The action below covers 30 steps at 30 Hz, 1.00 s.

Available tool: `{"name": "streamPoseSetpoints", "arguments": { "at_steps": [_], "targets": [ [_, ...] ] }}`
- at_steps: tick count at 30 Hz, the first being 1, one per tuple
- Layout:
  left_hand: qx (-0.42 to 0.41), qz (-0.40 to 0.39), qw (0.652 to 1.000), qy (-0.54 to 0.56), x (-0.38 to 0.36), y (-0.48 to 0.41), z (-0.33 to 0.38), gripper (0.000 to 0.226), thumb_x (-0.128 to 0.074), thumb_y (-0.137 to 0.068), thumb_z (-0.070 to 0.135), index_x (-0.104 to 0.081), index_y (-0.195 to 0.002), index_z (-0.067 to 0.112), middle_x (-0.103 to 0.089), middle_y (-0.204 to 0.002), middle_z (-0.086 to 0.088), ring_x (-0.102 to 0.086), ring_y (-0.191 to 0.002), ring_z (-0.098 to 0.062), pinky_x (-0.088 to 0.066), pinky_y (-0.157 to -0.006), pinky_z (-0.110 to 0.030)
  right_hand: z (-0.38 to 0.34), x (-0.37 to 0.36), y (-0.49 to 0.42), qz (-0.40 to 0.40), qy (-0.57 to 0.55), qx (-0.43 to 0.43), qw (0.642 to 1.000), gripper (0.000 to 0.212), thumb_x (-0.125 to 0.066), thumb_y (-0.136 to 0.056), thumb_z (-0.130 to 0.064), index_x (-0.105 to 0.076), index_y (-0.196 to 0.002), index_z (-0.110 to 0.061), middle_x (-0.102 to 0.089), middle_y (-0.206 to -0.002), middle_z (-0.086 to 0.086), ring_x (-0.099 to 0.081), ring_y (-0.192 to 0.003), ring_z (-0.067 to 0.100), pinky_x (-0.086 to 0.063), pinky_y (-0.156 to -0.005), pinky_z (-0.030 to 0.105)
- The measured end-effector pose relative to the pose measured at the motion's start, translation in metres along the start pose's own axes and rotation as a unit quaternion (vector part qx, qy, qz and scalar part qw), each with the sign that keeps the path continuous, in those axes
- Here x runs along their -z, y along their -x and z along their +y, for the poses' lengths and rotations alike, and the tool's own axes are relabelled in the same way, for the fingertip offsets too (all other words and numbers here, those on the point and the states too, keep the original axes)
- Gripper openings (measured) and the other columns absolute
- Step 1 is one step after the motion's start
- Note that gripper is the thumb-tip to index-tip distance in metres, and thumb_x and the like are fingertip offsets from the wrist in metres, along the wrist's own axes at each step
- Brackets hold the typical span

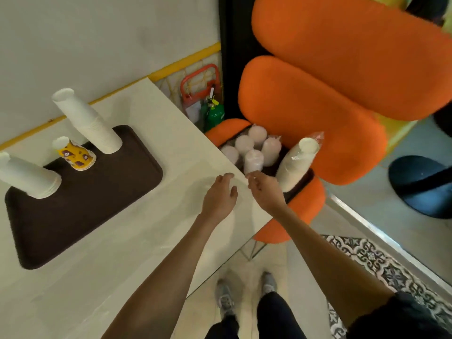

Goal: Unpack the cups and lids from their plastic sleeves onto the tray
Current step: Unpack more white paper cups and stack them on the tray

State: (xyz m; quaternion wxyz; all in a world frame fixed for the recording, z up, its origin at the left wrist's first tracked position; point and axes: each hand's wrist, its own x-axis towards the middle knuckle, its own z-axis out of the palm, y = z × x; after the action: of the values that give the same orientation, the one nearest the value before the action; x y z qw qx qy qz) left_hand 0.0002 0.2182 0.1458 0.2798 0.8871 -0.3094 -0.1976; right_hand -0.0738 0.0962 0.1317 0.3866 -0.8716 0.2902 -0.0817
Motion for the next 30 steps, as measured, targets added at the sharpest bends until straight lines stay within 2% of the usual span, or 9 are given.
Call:
{"name": "streamPoseSetpoints", "arguments": {
  "at_steps": [3,7,11,14,16,18,22,25,30],
  "targets": [
    [-0.020,-0.022,0.999,0.016,-0.021,0.000,0.024,0.036,-0.047,-0.099,0.019,-0.045,-0.134,0.012,-0.053,-0.129,-0.010,-0.056,-0.113,-0.026,-0.047,-0.090,-0.034,0.033,0.021,0.009,0.025,-0.016,-0.054,0.998,0.028,-0.042,-0.099,-0.022,-0.063,-0.099,-0.004,-0.068,-0.086,0.012,-0.061,-0.075,0.029,-0.049,-0.064,0.041],
    [-0.035,-0.025,0.998,0.044,-0.058,-0.020,0.060,0.034,-0.048,-0.099,0.020,-0.048,-0.132,0.011,-0.056,-0.129,-0.010,-0.056,-0.115,-0.025,-0.049,-0.092,-0.039,0.084,0.056,0.010,0.035,-0.034,-0.100,0.994,0.026,-0.043,-0.100,-0.022,-0.065,-0.102,-0.009,-0.070,-0.082,0.011,-0.064,-0.072,0.029,-0.048,-0.061,0.040],
    [-0.009,-0.030,0.998,0.062,-0.098,-0.038,0.096,0.039,-0.048,-0.098,0.023,-0.043,-0.135,0.012,-0.053,-0.130,-0.012,-0.054,-0.117,-0.026,-0.049,-0.093,-0.041,0.143,0.087,-0.002,0.045,-0.099,-0.160,0.981,0.026,-0.044,-0.098,-0.018,-0.061,-0.081,-0.010,-0.063,-0.067,0.008,-0.060,-0.066,0.031,-0.049,-0.064,0.048],
    [0.000,0.012,0.998,0.063,-0.118,-0.058,0.121,0.046,-0.049,-0.097,0.029,-0.038,-0.140,0.014,-0.047,-0.136,-0.011,-0.055,-0.116,-0.028,-0.050,-0.093,-0.042,0.179,0.104,-0.018,0.054,-0.167,-0.211,0.962,0.031,-0.043,-0.097,-0.018,-0.061,-0.075,-0.005,-0.063,-0.069,0.020,-0.061,-0.069,0.041,-0.051,-0.071,0.057],
    [-0.007,0.049,0.996,0.071,-0.127,-0.076,0.139,0.050,-0.051,-0.096,0.031,-0.035,-0.142,0.015,-0.043,-0.139,-0.010,-0.053,-0.119,-0.026,-0.051,-0.093,-0.038,0.195,0.115,-0.032,0.048,-0.207,-0.235,0.949,0.031,-0.041,-0.100,-0.017,-0.062,-0.081,-0.006,-0.064,-0.071,0.016,-0.062,-0.071,0.036,-0.052,-0.077,0.053],
    [-0.007,0.085,0.994,0.075,-0.133,-0.096,0.157,0.053,-0.051,-0.096,0.034,-0.034,-0.143,0.015,-0.041,-0.139,-0.011,-0.049,-0.122,-0.026,-0.049,-0.092,-0.035,0.209,0.120,-0.046,0.041,-0.249,-0.256,0.933,0.034,-0.038,-0.102,-0.020,-0.061,-0.095,0.005,-0.062,-0.070,0.009,-0.060,-0.067,0.025,-0.053,-0.074,0.042],
    [0.014,0.145,0.989,0.031,-0.149,-0.140,0.183,0.066,-0.047,-0.093,0.049,-0.032,-0.144,0.009,-0.034,-0.145,-0.015,-0.037,-0.132,-0.031,-0.045,-0.098,-0.046,0.235,0.118,-0.076,0.022,-0.306,-0.307,0.901,0.040,-0.034,-0.103,-0.026,-0.059,-0.107,0.005,-0.062,-0.076,0.013,-0.057,-0.062,0.017,-0.043,-0.043,0.011],
    [0.026,0.143,0.989,-0.024,-0.170,-0.170,0.186,0.074,-0.046,-0.089,0.057,-0.030,-0.146,0.012,-0.029,-0.149,-0.016,-0.028,-0.137,-0.033,-0.038,-0.101,-0.053,0.253,0.107,-0.097,-0.001,-0.345,-0.356,0.868,0.043,-0.033,-0.103,-0.034,-0.057,-0.111,0.001,-0.060,-0.086,0.016,-0.055,-0.062,0.017,-0.043,-0.045,0.017],
    [0.028,0.105,0.987,-0.120,-0.198,-0.192,0.171,0.079,-0.050,-0.087,0.062,-0.027,-0.148,0.019,-0.025,-0.151,-0.016,-0.023,-0.140,-0.035,-0.035,-0.102,-0.056,0.276,0.083,-0.114,-0.041,-0.372,-0.415,0.829,0.044,-0.034,-0.101,-0.041,-0.056,-0.112,-0.004,-0.054,-0.072,0.006,-0.051,-0.059,0.018,-0.035,-0.054,0.026]
  ]
}}
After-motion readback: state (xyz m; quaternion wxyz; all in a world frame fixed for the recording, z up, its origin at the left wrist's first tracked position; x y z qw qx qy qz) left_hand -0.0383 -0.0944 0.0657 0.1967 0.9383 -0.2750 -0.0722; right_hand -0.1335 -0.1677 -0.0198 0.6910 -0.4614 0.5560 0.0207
